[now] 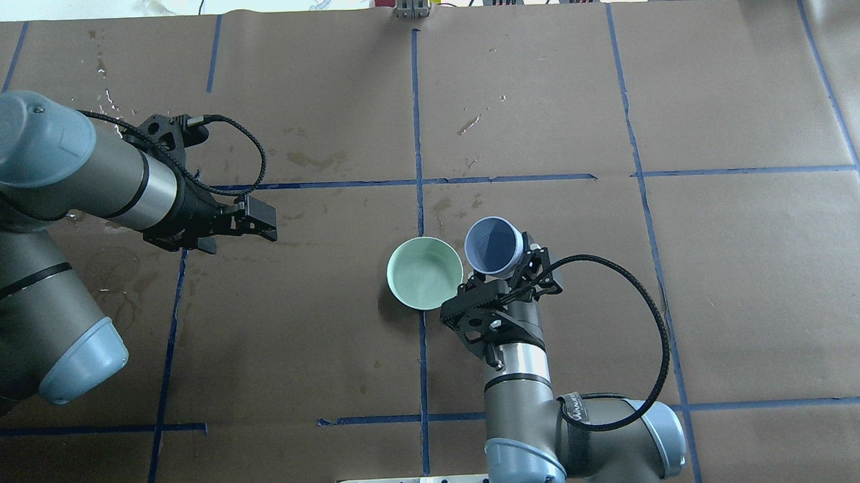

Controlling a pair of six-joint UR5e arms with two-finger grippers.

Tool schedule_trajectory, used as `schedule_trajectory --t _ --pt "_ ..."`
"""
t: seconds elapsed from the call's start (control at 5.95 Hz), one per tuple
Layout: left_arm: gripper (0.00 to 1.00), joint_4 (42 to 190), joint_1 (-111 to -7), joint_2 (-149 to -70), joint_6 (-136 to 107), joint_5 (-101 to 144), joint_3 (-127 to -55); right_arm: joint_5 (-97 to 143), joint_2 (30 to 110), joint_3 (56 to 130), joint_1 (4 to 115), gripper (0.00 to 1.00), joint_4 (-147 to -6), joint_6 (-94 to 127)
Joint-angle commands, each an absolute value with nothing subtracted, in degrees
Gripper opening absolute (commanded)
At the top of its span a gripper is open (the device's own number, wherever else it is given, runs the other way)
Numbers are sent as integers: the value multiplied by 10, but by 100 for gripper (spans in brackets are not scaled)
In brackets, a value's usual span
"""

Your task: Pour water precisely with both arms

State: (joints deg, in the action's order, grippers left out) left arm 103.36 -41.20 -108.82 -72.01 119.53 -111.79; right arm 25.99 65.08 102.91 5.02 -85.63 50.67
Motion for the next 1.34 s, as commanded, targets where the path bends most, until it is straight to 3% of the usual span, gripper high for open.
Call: schedule_trajectory --t 0.0,1.18 --pt "99 1034 -412 -1088 -720 1195 -1118 258 630 1023 49 0 -873 429" --pt "99 1034 -412 -1086 -721 1195 -1121 261 561 979 55 0 -990 326"
